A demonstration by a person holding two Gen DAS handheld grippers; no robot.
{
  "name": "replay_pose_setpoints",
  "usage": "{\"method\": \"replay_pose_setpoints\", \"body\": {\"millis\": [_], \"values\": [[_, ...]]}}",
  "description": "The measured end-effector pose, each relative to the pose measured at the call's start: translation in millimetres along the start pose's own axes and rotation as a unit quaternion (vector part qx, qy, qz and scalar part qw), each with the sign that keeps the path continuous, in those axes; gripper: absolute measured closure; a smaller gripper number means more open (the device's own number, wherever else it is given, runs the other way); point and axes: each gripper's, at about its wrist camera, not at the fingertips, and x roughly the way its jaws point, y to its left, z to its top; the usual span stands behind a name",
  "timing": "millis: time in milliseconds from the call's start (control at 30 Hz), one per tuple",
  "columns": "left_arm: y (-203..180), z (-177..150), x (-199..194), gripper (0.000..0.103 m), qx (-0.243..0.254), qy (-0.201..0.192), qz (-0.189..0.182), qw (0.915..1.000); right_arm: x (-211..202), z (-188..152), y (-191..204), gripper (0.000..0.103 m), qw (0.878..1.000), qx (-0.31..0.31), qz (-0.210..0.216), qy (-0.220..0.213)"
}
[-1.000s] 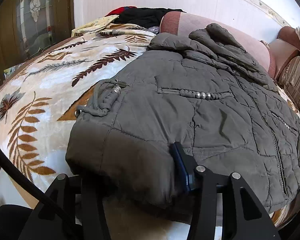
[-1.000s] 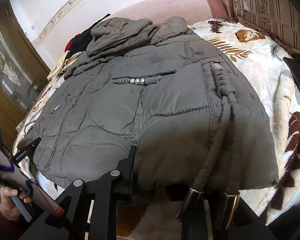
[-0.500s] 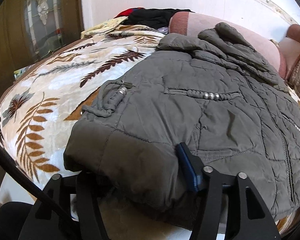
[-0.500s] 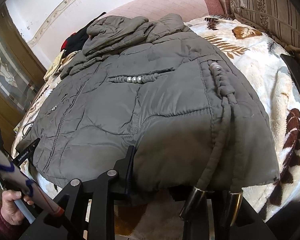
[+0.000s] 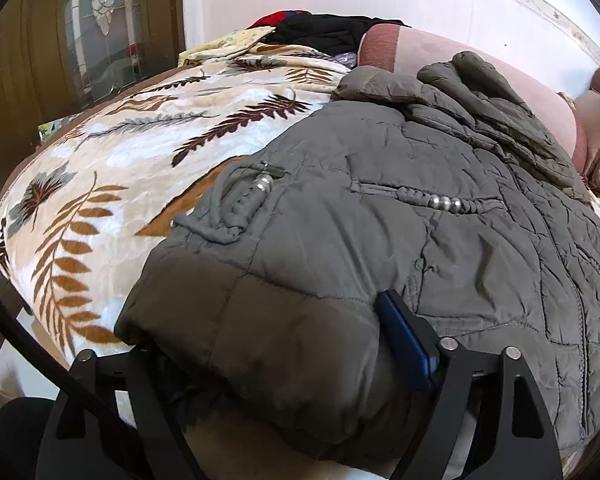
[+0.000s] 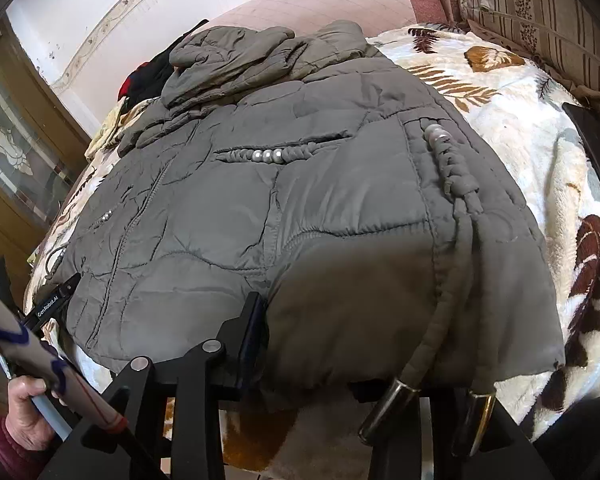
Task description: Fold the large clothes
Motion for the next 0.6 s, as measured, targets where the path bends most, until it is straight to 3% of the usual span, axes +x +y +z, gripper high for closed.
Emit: {"method": "replay_pose_setpoints", "body": {"millis": [100,200,467,600], "values": [[-3.4,0.3,-2.1,0.03,0.012,-0.006,-0.002,0.9999,0.2,-0.5,2.0,0.063,1.0,-0.006,-0.003,-0.003],[-5.9,0.9,-4.3,0.037,0.02,-0.01,-0.003,0.9997,-2.5,-0.5,6.8,0.07,1.0,-0.022,-0.012,-0.013],[-14.4,2.4,-13.4,0.067,0.049,-0.037,-0.001,0.9981,-18.9,0.8,19.2,0.078,0.996,-0.057,-0.018,-0.067],[-13.7,3.1,-13.6,0.068,0.049,-0.037,-0.003,0.9981,-18.8,1.5,18.2,0.079,0.996,-0.053,-0.015,-0.066]]}}
